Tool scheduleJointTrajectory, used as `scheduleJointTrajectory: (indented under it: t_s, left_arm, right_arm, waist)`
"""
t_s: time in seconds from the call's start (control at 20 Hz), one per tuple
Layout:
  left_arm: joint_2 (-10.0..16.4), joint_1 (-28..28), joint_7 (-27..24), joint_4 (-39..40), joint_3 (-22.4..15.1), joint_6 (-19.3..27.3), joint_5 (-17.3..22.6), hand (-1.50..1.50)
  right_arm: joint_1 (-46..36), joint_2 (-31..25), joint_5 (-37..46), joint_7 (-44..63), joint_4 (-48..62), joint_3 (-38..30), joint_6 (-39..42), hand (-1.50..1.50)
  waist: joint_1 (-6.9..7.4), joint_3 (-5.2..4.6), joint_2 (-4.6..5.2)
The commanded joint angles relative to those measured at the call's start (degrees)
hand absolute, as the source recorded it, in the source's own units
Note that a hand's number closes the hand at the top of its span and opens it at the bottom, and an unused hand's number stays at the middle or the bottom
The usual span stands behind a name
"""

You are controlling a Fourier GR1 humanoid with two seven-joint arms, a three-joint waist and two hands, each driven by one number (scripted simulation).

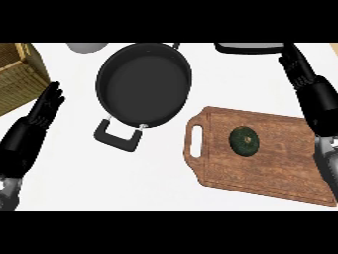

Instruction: Pick the squash from the cutting board and place it in the pot

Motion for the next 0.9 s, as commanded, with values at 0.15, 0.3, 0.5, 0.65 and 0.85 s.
scheduleJointTrajectory:
  t_s: [0.15, 0.3, 0.5, 0.65, 0.85]
  left_arm:
    - [2.25, 5.73, 2.53, 4.29, 3.23, 6.17, -2.53, 0.0]
    - [2.84, 7.23, 3.49, 5.91, 4.15, 6.84, -2.08, 0.0]
    - [3.36, 10.91, 4.39, 7.04, 5.02, 7.83, -1.62, 0.0]
    - [3.28, 9.8, 4.67, 8.12, 5.34, 7.94, -1.84, 0.0]
    - [2.38, 9.93, 4.44, 6.81, 4.37, 8.79, -2.9, 0.0]
  right_arm:
    - [13.56, 6.83, 2.1, 10.51, 3.23, -10.35, -23.37, 1.5]
    - [22.24, -4.46, 15.42, 13.47, 11.62, -8.53, -25.3, 1.5]
    - [28.35, 0.66, 24.7, 12.44, 8.88, -11.6, -44.65, -1.5]
    - [30.53, 7.75, 31.22, 14.02, 3.58, -8.53, -54.84, -1.5]
    - [37.26, 15.05, 40.99, 20.12, -0.63, -3.08, -58.93, -1.5]
  waist:
    - [-4.16, -1.0, -0.64]
    - [-5.52, -3.12, 2.38]
    - [-4.92, -1.96, -0.53]
    - [-4.41, -1.78, -0.4]
    - [-2.68, -1.73, -0.13]
